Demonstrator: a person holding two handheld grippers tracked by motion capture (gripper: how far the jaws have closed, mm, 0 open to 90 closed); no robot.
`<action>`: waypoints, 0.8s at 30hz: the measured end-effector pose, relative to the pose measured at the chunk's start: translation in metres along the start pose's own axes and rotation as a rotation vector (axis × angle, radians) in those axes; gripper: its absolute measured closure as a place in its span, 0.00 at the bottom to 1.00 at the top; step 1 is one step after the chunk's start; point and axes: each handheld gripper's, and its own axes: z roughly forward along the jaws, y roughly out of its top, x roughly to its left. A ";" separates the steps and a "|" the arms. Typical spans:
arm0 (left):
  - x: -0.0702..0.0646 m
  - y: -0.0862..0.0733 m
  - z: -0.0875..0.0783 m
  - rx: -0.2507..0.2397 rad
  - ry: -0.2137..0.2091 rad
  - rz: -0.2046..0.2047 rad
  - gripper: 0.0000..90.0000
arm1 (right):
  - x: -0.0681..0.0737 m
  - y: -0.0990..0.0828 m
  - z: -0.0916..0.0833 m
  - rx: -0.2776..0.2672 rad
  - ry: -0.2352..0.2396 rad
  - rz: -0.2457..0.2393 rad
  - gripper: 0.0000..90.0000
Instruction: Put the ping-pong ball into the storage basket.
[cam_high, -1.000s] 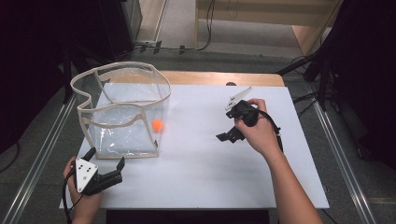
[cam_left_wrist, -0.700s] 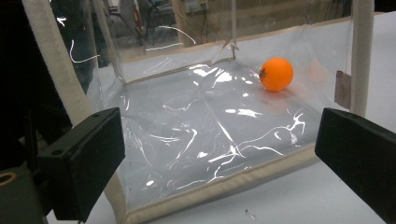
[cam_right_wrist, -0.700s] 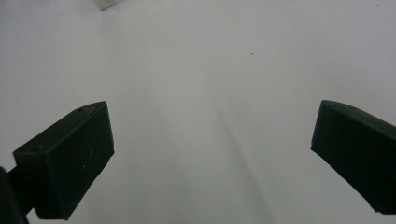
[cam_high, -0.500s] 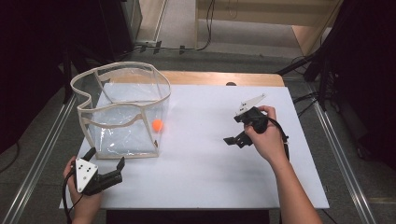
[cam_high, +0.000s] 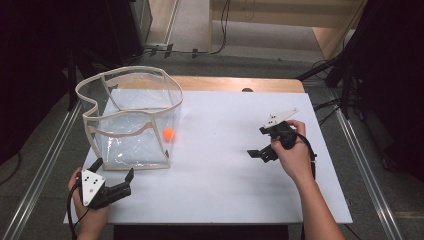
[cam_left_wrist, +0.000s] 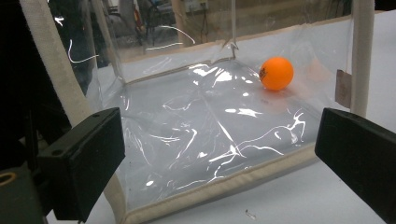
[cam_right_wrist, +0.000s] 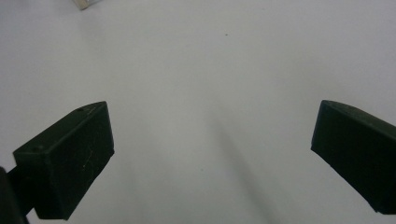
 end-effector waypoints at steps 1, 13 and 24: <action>0.000 0.000 0.000 0.000 0.000 0.000 0.02 | 0.000 -0.002 -0.001 -0.003 -0.005 0.006 0.00; 0.000 0.000 0.000 -0.001 0.000 -0.006 0.02 | -0.003 -0.031 -0.004 -0.054 -0.025 0.057 0.00; 0.000 0.000 0.000 0.001 0.000 0.000 0.02 | -0.003 -0.057 -0.012 -0.107 -0.048 0.102 0.00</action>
